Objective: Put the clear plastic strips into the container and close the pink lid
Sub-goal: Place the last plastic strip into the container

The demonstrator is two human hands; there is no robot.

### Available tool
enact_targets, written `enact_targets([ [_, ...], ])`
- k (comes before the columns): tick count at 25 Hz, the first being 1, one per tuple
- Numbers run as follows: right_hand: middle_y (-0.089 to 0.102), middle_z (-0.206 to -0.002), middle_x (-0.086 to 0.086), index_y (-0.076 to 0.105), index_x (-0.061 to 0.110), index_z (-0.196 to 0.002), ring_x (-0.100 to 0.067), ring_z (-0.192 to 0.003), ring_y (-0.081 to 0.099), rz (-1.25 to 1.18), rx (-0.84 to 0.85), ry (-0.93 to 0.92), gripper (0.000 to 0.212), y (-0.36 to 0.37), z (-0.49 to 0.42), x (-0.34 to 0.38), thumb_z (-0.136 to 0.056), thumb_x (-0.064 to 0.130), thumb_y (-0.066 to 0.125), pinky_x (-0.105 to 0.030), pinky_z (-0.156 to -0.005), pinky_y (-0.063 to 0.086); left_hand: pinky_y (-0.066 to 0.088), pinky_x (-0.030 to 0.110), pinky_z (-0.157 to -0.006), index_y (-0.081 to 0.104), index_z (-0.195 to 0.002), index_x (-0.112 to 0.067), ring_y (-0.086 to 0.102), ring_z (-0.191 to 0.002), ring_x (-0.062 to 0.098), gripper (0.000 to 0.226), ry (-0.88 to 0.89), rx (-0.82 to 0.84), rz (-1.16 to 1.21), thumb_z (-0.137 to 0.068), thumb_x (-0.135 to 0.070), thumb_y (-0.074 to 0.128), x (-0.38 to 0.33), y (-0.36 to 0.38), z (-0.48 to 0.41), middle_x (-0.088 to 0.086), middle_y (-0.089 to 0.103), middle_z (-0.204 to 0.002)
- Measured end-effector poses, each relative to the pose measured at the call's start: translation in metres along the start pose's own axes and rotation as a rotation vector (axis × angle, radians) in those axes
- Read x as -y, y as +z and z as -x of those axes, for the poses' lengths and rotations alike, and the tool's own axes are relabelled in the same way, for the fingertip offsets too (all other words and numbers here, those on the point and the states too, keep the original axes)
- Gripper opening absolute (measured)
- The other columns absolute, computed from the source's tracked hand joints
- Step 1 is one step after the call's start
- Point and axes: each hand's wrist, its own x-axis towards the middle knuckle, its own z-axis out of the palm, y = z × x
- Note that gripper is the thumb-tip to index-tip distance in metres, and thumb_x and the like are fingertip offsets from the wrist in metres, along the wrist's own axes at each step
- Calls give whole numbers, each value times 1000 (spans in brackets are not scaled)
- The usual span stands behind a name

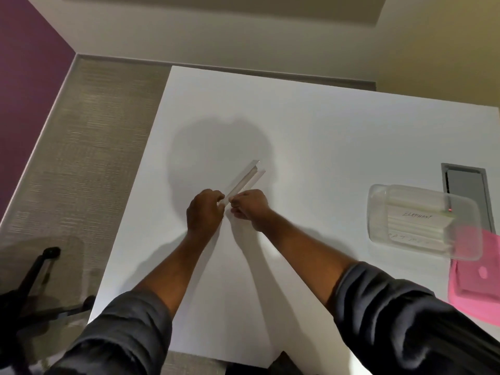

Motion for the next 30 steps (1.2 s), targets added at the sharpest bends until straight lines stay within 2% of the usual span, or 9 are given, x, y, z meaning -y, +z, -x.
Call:
enact_targets([
  [3, 68, -86, -18, 71, -12, -96, -24, -71, 69, -52, -75, 52, 31, 11, -6, -3, -88, 15, 83, -46, -84, 67, 64, 42, -80, 80, -110, -15, 74, -98, 29, 16, 16, -19, -5, -97, -24, 75, 3, 4, 2, 7, 77, -108],
  [8, 59, -71, -10, 60, 3, -74, -25, -67, 64, 88, -143, 6, 36, 16, -9, -8, -88, 25, 84, -46, -77, 67, 63, 38, -85, 80, -115, -16, 75, -100, 25, 21, -44, -33, 94, -96, -24, 76, -1, 11, 9, 5, 78, -111],
  [11, 56, -75, -7, 54, 10, -78, -23, -69, 59, 183, -156, -50, 34, 14, -7, -7, -88, 27, 81, -45, -66, 62, 63, 41, -92, 80, -121, -17, 75, -103, 23, 27, -96, -24, 234, -96, -27, 76, -4, 15, 12, 5, 79, -111],
  [13, 55, -81, 1, 53, 13, -87, -16, -70, 54, 230, -168, -101, 29, 11, -5, -6, -89, 28, 78, -32, -59, 50, 62, 44, -96, 79, -124, -17, 75, -105, 25, 28, -117, -7, 291, -96, -24, 75, -5, 16, 13, 7, 80, -113],
  [16, 61, -97, 3, 61, 10, -110, -18, -87, 58, 387, -174, -171, 33, 4, -5, -5, -91, 34, 73, -26, -63, 43, 61, 43, -101, 74, -132, -15, 75, -110, 27, 34, -185, 41, 388, -99, -14, 67, -8, 18, 12, 7, 80, -118],
  [20, 60, -130, -9, 58, 8, -134, -27, -113, 63, 641, -123, -233, 69, -6, -1, -6, -82, 48, 82, -41, -91, 58, 63, 46, -99, 70, -136, -16, 74, -109, 26, 41, -282, 187, 562, -98, -4, 64, -7, 20, 6, 4, 79, -114],
  [23, 58, -125, -12, 60, 9, -126, -32, -112, 62, 794, -115, -296, 55, -14, 1, -9, -86, 40, 80, -46, -92, 59, 67, 34, -88, 75, -128, -13, 77, -100, 19, 33, -258, 250, 610, -96, -6, 70, -7, 20, 5, -8, 79, -102],
  [25, 60, -123, -13, 63, 8, -124, -33, -112, 63, 827, -113, -343, 43, -21, 2, -9, -89, 29, 75, -46, -92, 59, 66, 33, -91, 76, -125, -15, 76, -98, 17, 28, -232, 256, 594, -98, -12, 70, -12, 18, 4, -6, 78, -104],
  [30, 66, -132, -6, 66, 16, -137, -26, -122, 63, 937, -62, -398, 49, -45, 5, -9, -88, 11, 70, -39, -97, 56, 62, 38, -95, 74, -114, -12, 72, -106, 25, 19, -130, 128, 358, -95, -8, 71, -15, 13, -10, 6, 76, -114],
])
